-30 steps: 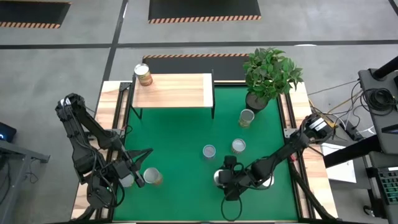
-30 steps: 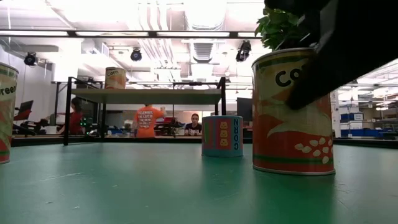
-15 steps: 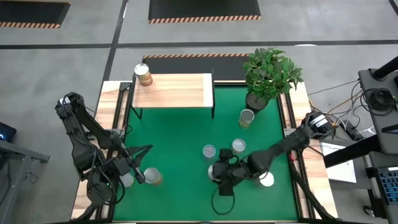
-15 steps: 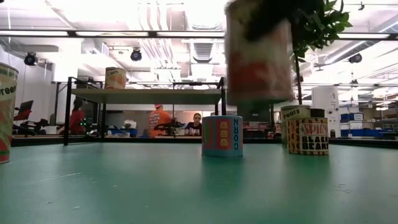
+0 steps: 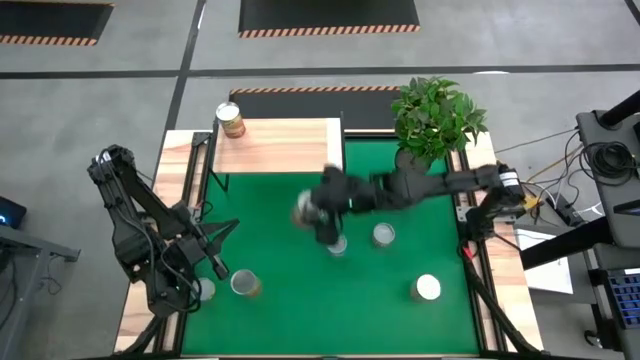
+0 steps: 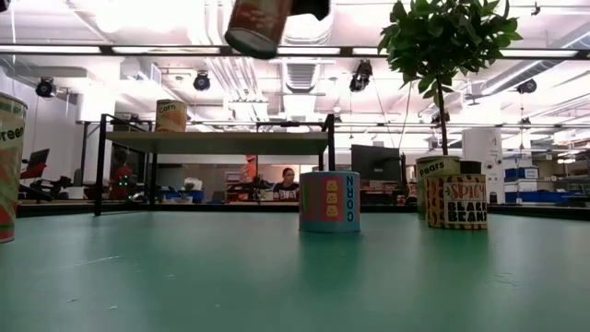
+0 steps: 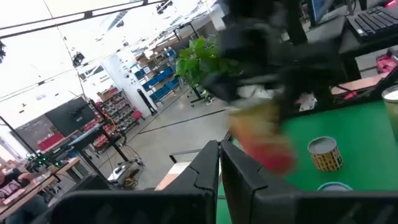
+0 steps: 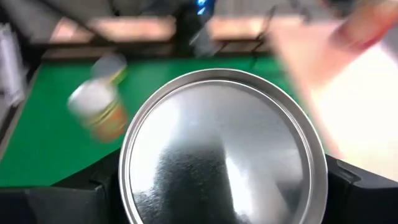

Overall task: Pick and place cans onto a shelf
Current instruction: Put the center orange can on the shelf aligned with the other orange can

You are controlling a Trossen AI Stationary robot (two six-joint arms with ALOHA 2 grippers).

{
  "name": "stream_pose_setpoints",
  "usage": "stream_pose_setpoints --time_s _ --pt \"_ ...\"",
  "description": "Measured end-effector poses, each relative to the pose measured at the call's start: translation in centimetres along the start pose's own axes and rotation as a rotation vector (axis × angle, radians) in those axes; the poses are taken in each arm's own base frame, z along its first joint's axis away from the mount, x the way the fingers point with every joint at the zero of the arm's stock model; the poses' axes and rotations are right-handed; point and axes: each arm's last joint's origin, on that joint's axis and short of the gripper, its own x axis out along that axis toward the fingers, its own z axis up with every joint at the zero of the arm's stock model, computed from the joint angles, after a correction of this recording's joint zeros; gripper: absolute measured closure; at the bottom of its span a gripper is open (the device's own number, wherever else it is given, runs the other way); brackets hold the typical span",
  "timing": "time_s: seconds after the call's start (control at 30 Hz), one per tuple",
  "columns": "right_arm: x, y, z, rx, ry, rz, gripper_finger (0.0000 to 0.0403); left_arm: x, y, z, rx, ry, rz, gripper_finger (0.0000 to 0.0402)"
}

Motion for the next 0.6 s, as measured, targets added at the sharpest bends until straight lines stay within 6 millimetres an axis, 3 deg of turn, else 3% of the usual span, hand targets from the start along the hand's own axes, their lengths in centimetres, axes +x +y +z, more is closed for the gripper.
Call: stream_pose_setpoints --time_s 0.17,0.33,0.6 --pt "0.7 -5.3 2.6 -0.047 -0.087 -0.062 0.0099 0.0 0.3 0.0 -0.008 0.000 0.000 0.0402" --pt "3.1 -9.5 4.2 -0.081 -0.109 -0.065 0.0099 0.0 0.4 0.0 -0.001 0.000 0.000 0.0402" --pt "6.9 -13.2 6.0 -0.102 -0.117 -0.088 0.0099 -0.2 0.3 -0.2 0.028 -0.004 -0.009 0.0402"
